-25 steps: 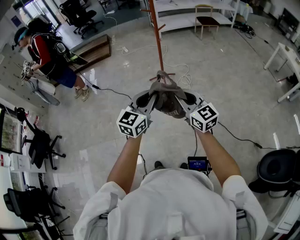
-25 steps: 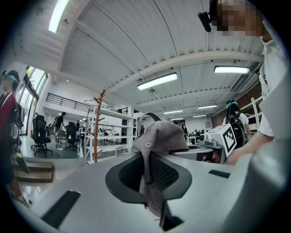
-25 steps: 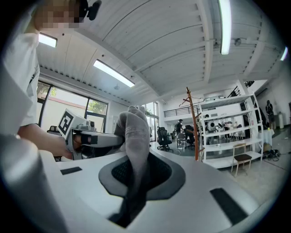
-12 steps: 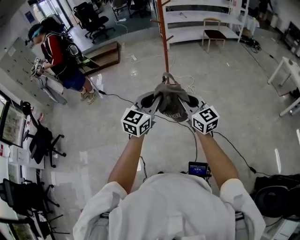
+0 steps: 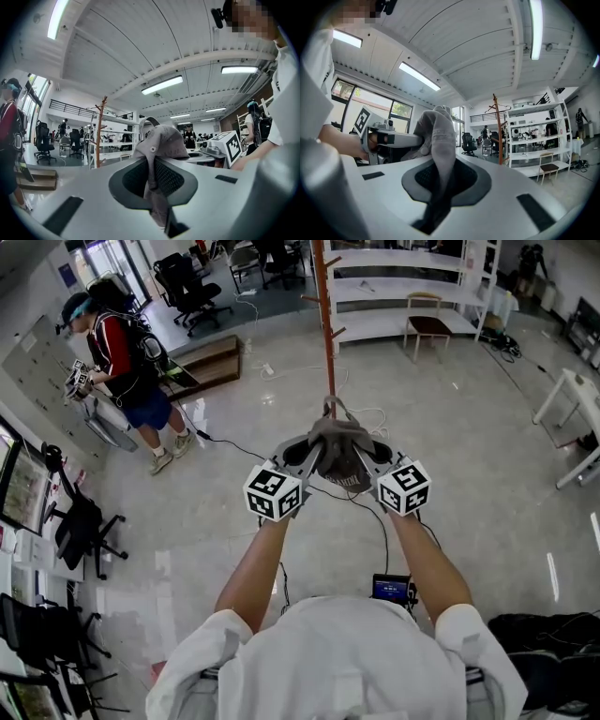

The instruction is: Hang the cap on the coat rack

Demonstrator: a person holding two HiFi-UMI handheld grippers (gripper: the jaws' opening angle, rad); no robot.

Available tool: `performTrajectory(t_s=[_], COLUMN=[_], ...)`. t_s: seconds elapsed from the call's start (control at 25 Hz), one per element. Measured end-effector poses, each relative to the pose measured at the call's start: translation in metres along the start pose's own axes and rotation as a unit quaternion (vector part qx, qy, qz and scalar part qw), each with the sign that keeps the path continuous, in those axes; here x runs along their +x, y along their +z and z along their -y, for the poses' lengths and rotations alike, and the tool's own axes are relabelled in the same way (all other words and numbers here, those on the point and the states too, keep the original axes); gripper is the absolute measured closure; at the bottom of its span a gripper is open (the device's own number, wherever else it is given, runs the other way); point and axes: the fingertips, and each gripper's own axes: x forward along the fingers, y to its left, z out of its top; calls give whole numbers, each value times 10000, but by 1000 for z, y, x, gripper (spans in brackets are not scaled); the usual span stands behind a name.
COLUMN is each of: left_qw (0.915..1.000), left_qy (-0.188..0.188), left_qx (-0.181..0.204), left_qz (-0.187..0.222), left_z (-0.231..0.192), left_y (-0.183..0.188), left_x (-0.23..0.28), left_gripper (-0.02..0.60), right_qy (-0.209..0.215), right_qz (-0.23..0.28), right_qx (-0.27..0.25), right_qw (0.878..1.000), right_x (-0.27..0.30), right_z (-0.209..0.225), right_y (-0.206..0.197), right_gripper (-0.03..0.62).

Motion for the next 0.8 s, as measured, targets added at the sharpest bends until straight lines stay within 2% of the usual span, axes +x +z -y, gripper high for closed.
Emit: performTrajectory(t_s=[0.4,0.8], left_qw=[9999,9994], left_qy=[73,30], left_qx=[-138,-317], left_qz=[-55,-136], left_z=[23,-17], left_y=[-11,-36], left_x=[31,71], left_gripper=[546,546], right_qy=[142,54], right_qz=[5,-152], right_qx=[176,397], right_qw=[9997,9991], right_x=[-21,19], right_z=[33,71], right_y=[-12,-40], right_gripper=[549,550])
